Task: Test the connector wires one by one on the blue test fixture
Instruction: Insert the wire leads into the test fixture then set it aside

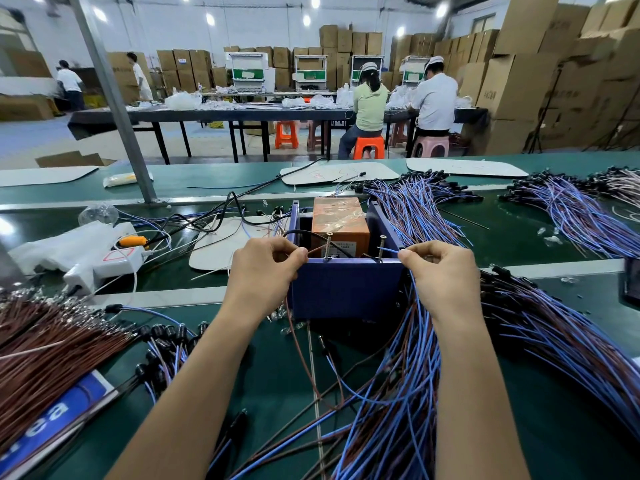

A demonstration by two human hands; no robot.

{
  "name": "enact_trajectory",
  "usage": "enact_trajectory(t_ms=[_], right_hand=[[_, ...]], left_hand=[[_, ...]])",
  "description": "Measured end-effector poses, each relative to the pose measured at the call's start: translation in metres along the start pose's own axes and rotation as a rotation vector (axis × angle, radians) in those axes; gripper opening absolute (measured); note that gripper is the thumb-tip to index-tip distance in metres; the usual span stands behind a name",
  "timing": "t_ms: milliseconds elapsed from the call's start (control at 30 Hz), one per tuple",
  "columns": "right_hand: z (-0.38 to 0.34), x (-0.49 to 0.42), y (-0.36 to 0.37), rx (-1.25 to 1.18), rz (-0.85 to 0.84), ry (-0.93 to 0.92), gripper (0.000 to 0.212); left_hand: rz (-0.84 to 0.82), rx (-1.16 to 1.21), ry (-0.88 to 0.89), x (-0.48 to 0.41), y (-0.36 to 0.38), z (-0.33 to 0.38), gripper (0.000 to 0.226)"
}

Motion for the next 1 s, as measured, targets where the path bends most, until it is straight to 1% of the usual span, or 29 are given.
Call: enact_trajectory(t_ms=[100,300,500,600,667,767,833,900,933,1000], right_hand=[[0.000,0.000,-0.001,0.014,0.033,-0.013,0.024],[0.002,0.000,0.000,0.034,0.045,-0.021,0.018],[0.000,0.001,-0.001,0.048,0.048,-0.031,0.024],[-0.003,0.002,-0.003,0.022,0.015,-0.015,0.023],[-0.010,0.003,-0.006,-0.074,-0.062,0.027,0.018],[-0.034,0.014,-0.011,-0.230,-0.269,0.033,0.012],[-0.053,0.027,-0.010,-0.323,-0.429,0.007,0.011],[-0.067,0.041,-0.008,-0.371,-0.572,-0.014,0.012],[-0.071,0.045,-0.006,-0.375,-0.610,-0.025,0.012],[-0.075,0.048,-0.008,-0.357,-0.645,-0.060,0.011]], left_hand=[[0.004,0.005,-0.009,0.000,0.000,0.000,0.017],[0.016,0.027,-0.012,-0.001,0.001,0.000,0.016],[0.007,0.034,-0.010,0.000,0.000,0.000,0.016],[-0.035,0.048,-0.036,-0.001,-0.003,0.003,0.017],[-0.129,0.190,-0.096,0.000,-0.007,0.009,0.017],[-0.270,0.512,-0.216,0.007,-0.010,0.027,0.013],[-0.353,0.605,-0.261,0.016,-0.010,0.039,0.022],[-0.437,0.667,-0.287,0.024,-0.007,0.047,0.023],[-0.455,0.703,-0.297,0.027,-0.007,0.051,0.022],[-0.416,0.797,-0.303,0.026,-0.011,0.054,0.017]])
Point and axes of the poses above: each hand's wrist, its own x-axis away from the middle knuckle, its own y-axis out of the palm, z = x × y, the point moved 4 cm from there along -x, towards the middle knuckle, and after that the axes turned 13 degrees about z, right-handed, at the moved point
